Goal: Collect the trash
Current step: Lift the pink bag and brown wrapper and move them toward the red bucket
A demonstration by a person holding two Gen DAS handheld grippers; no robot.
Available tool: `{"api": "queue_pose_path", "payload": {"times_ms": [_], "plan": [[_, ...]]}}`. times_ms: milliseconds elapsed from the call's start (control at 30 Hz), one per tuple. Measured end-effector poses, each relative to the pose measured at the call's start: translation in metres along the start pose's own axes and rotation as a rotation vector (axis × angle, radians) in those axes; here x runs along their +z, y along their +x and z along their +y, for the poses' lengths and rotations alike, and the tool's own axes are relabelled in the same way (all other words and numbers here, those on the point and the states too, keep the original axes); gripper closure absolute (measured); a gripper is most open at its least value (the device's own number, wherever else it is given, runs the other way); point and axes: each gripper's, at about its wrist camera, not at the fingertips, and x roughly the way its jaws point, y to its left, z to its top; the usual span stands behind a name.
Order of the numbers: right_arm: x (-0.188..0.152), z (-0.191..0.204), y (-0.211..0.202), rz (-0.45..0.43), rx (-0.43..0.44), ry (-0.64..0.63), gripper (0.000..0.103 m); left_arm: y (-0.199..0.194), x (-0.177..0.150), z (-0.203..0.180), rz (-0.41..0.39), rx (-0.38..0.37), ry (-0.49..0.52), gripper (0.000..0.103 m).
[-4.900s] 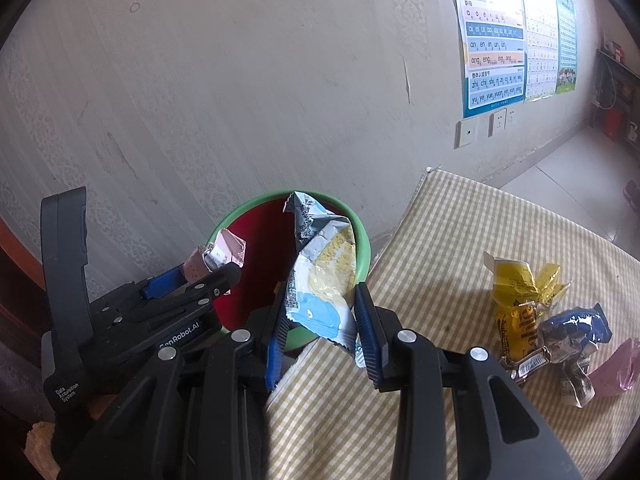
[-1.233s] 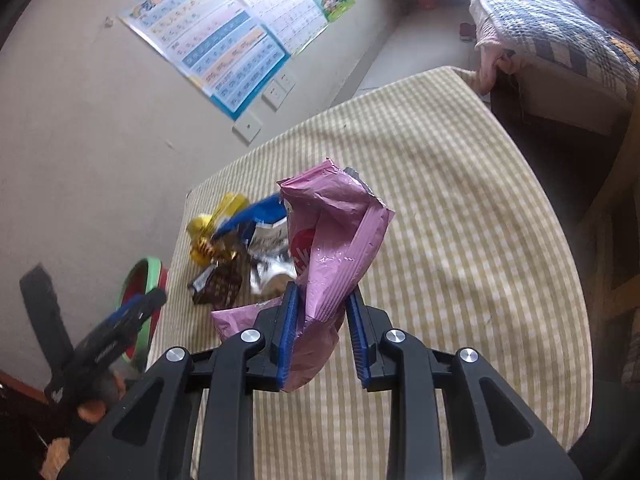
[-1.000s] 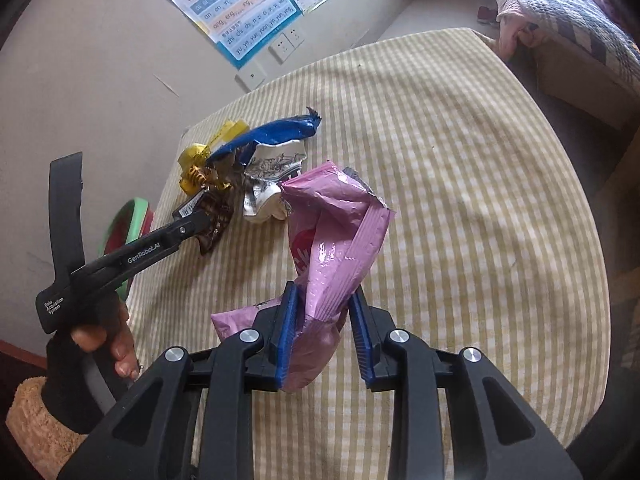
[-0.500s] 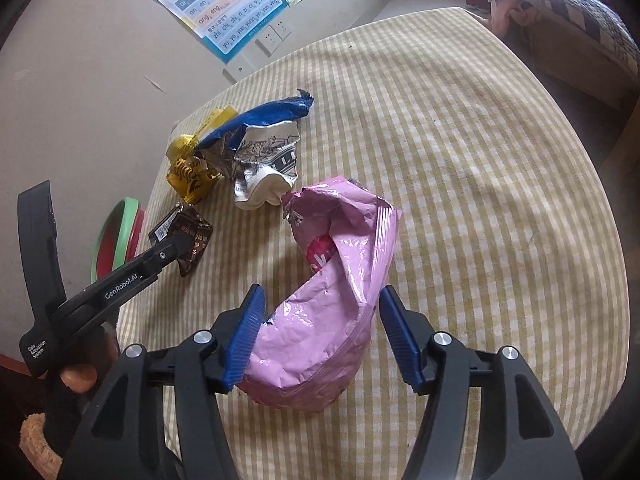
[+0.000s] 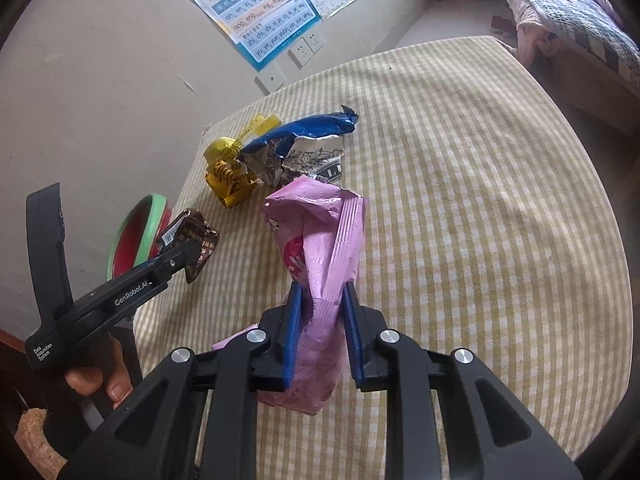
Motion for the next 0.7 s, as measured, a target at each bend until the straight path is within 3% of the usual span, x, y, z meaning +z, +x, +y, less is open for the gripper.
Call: {"api": "queue_pose_path", "payload": {"times_ms": [400,700], "plan": [[0.009,0.023,-0.030,-0.099,0.036,-0.032,0.083,-0.061,-0.001,0.015,-0.117,0.047,-0.017,0.064],[0.008,0.056,-0.028,-0.099,0.043,-0.113,0.083,-0.084,-0.001,0.022,-0.181,0.075,-0.011,0.064]]}}
